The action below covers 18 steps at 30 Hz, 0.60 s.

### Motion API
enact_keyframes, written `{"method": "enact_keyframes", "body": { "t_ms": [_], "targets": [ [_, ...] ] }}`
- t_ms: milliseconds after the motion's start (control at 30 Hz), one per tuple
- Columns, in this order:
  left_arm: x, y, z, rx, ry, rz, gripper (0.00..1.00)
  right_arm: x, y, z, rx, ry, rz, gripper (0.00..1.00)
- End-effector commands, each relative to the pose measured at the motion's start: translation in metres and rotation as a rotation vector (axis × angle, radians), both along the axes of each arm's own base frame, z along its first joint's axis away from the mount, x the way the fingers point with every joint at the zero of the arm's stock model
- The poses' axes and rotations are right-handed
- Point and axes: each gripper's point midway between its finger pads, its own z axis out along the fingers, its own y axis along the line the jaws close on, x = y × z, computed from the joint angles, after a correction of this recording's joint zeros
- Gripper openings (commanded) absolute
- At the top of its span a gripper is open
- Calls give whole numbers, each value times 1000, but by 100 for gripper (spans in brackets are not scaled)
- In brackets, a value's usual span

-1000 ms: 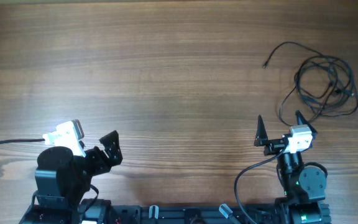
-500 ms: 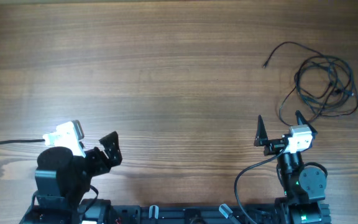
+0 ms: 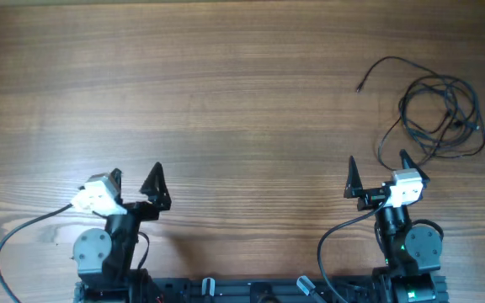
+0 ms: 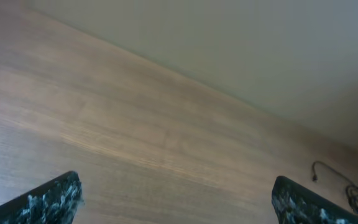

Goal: Untangle cables

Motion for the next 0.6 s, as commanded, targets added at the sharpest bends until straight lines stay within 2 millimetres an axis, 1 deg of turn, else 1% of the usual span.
{"method": "enact_keyframes", "body": {
  "t_ms": [0,100,133,200,233,400,500,533,567],
  "targets": [
    [6,3,12,18,-105,9,100,-1,4,3,-15,-16,21,100],
    [10,4,28,70,-221,20,100,-1,4,3,-15,-16,21,100],
    [11,4,34,111,-267,17,100,-1,4,3,-15,-16,21,100],
    [11,2,39,163,-314,14,100,-1,4,3,-15,-16,21,100],
    [11,1,38,191,-326,10,100,-1,4,3,-15,-16,21,100],
    [14,-6,20,312,-282,-27,100,-1,4,3,-15,-16,21,100],
    [15,-6,3,332,-214,-36,100,-1,4,3,-16,-16,21,100],
    [15,-5,-9,330,-167,-41,100,-1,4,3,-16,-16,21,100],
    [15,-5,-14,329,-147,-45,100,-1,4,3,-15,-16,21,100]
  ]
}}
